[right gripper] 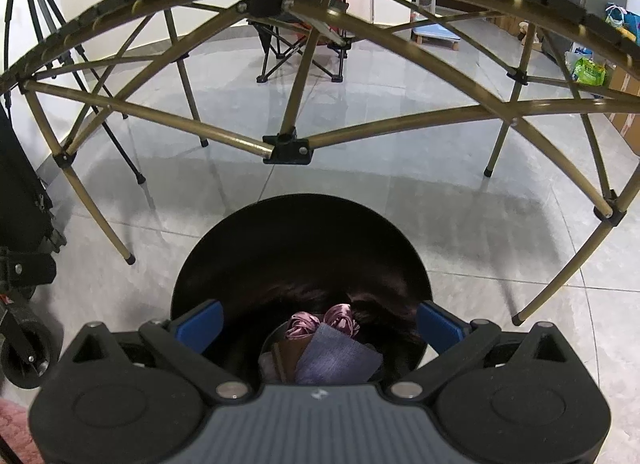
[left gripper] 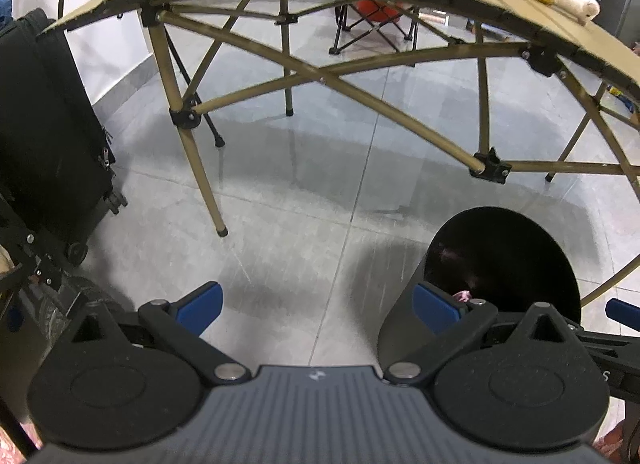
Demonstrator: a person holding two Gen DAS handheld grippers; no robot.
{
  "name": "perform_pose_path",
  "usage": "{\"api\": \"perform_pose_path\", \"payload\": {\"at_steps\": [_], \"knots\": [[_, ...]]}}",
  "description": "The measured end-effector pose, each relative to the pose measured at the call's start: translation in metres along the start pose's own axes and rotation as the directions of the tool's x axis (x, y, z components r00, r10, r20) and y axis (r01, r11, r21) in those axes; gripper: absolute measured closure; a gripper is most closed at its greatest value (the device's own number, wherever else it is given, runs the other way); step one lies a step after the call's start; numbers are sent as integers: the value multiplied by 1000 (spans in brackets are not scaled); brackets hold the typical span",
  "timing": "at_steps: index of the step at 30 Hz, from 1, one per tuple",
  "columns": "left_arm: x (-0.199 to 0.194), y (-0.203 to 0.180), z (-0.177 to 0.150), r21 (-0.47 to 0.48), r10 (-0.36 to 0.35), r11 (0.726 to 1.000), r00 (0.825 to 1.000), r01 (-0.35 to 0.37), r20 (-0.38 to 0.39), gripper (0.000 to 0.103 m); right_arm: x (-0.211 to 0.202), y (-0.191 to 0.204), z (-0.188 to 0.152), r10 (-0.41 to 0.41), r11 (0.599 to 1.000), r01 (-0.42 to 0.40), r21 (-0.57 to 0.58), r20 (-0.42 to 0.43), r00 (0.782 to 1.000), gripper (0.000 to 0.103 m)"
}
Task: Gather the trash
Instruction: 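Raise both tools back up to the plush toy and foam cylinder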
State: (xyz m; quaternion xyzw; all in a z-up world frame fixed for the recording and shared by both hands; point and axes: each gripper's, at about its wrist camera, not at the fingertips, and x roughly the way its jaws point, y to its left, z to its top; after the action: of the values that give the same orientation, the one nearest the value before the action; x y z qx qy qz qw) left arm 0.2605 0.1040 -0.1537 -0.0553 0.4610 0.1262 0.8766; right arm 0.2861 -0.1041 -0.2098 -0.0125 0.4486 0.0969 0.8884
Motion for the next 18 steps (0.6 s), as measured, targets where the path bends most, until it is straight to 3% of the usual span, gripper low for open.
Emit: {"api": "perform_pose_path", "payload": {"at_steps": [10, 18], "knots": [[-35, -8, 4, -5, -33, 999, 993, 34, 113, 0, -36, -15, 3, -9, 1000, 8, 14, 82, 997, 0], [-71, -20, 19, 0, -75, 997, 974, 76, 214, 0, -77, -35, 13, -36, 999, 30, 33, 206, 978, 0]]}}
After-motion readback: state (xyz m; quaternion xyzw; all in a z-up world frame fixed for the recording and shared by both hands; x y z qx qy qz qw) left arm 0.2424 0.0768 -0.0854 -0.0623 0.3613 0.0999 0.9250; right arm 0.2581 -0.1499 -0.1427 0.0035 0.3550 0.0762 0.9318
